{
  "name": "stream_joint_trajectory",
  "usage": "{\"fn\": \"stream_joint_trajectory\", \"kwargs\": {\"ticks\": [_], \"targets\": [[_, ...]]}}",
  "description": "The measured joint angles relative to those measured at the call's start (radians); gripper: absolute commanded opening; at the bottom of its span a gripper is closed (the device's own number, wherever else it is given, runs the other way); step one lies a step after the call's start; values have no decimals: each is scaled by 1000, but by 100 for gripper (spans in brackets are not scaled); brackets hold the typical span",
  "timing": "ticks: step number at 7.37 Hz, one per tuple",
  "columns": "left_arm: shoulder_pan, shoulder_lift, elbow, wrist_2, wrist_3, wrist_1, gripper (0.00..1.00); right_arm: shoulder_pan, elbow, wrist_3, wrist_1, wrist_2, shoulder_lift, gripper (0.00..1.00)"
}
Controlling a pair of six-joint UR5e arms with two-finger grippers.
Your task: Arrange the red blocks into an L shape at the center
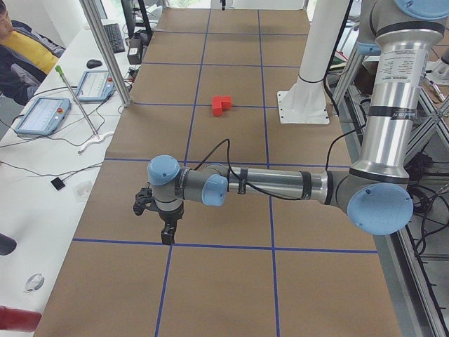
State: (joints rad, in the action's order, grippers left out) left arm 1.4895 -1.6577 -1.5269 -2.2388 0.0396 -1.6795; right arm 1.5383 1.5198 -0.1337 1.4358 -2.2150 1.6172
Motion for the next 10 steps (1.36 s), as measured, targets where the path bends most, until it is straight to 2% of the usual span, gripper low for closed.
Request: {"fn": "stream_joint_trajectory", "kwargs": {"ticks": [4,7,10], "targets": [[18,33,-29,-10,-73,22,100,-1,-1,4,0,-1,0,100],[18,36,-31,-92,-83,64,100,0,0,5,-1,-1,-1,100],[13,50,-34,-116,-85,61,100,-1,1,7,-1,-2,-3,100]]}}
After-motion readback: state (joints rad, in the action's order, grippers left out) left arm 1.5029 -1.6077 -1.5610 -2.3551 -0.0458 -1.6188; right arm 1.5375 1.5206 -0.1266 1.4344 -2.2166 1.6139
